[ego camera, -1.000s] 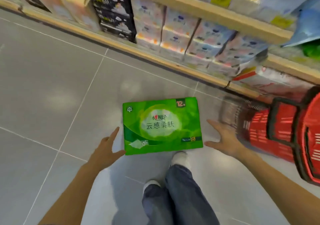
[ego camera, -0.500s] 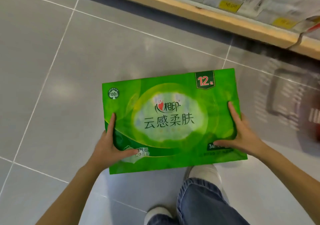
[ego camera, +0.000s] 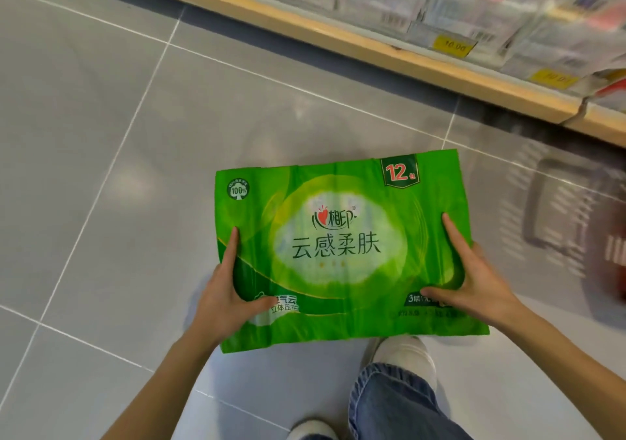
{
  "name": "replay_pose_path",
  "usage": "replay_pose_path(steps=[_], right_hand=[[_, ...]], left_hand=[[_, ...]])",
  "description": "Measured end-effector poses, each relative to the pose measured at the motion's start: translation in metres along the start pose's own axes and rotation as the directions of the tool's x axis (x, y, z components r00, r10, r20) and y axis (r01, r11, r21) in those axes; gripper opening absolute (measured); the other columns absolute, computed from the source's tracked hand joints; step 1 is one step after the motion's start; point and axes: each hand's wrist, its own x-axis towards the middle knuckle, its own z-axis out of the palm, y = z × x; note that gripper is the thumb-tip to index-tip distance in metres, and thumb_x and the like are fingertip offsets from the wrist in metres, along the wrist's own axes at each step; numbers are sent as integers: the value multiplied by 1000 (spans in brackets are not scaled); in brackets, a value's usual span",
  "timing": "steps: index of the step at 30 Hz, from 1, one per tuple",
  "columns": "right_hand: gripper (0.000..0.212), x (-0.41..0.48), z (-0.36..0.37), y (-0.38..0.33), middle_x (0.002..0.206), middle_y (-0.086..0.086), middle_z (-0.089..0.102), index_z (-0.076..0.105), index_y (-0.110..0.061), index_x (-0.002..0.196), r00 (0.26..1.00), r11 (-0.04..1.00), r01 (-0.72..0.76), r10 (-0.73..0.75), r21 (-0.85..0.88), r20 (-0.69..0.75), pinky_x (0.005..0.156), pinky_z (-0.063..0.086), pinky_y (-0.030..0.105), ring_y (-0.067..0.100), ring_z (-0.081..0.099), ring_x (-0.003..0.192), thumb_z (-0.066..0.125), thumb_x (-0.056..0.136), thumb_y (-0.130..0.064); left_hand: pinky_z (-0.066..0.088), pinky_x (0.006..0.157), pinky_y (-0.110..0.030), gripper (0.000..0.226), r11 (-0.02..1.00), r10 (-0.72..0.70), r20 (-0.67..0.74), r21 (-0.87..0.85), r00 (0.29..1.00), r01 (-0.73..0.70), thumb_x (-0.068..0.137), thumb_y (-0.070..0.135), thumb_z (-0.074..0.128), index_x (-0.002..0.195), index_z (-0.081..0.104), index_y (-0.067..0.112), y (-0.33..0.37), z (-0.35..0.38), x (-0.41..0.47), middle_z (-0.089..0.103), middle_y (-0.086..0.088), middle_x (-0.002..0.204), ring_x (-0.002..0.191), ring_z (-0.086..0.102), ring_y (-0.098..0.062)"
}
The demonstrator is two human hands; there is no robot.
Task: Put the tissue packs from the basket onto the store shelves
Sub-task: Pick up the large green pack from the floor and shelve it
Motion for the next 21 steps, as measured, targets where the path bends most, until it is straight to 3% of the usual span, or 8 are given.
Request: replay_pose_path(steps=[3,7,9,13,17,21], right_hand=[[118,-11,-16,-15,133,13,37,-11,-67,127,1000,1000,29,-29,9,11,93,45,52,30,49,110,81,62,-33],[118,-38,-53,-48,133,12,37,-10,-65,127,998,998,59,-59,14,-22,95,45,48,26,48,107,81,63,-29],[118,-60,-79,-73,136,12,36,-8,-61,131,996,996,83,-82,29,-47,96,45,45,27,49,110,82,63,-27],[118,-118,-148,-128,144,13,34,-10,-58,132,981,989,145,-143,10,-135,89,46,40,24,53,98,81,63,-30],[121,-192,-231,-188,145,15,34,-17,-70,123,939,980,195,-194,-28,-284,98,43,45,33,45,124,82,61,-36],[121,-281,-318,-244,145,14,37,-13,-65,129,872,977,206,-205,-46,-444,99,42,49,34,46,126,82,58,-41]], left_hand=[[42,102,-46,121,998,17,-15,52,1000,-16,58,32,85,132,-7,60,18,-14,-14,33,14,138,128,43,-23],[44,100,-47,120,988,38,-35,149,999,-33,61,31,84,132,-9,57,62,-50,-43,37,1,144,124,46,-25],[46,97,-48,120,982,55,-48,184,997,-45,62,29,83,133,-10,55,94,-75,-62,39,-1,144,122,48,-26],[46,98,-46,119,962,140,-66,246,988,-120,61,31,83,130,-10,59,178,-132,-109,40,-1,144,122,48,-26],[41,99,-38,120,931,293,-103,255,951,-259,60,28,85,136,-4,54,276,-189,-165,40,-1,144,125,45,-22],[39,103,-38,121,871,455,-103,260,885,-418,60,25,85,141,-2,49,378,-242,-232,38,-3,146,128,44,-23]])
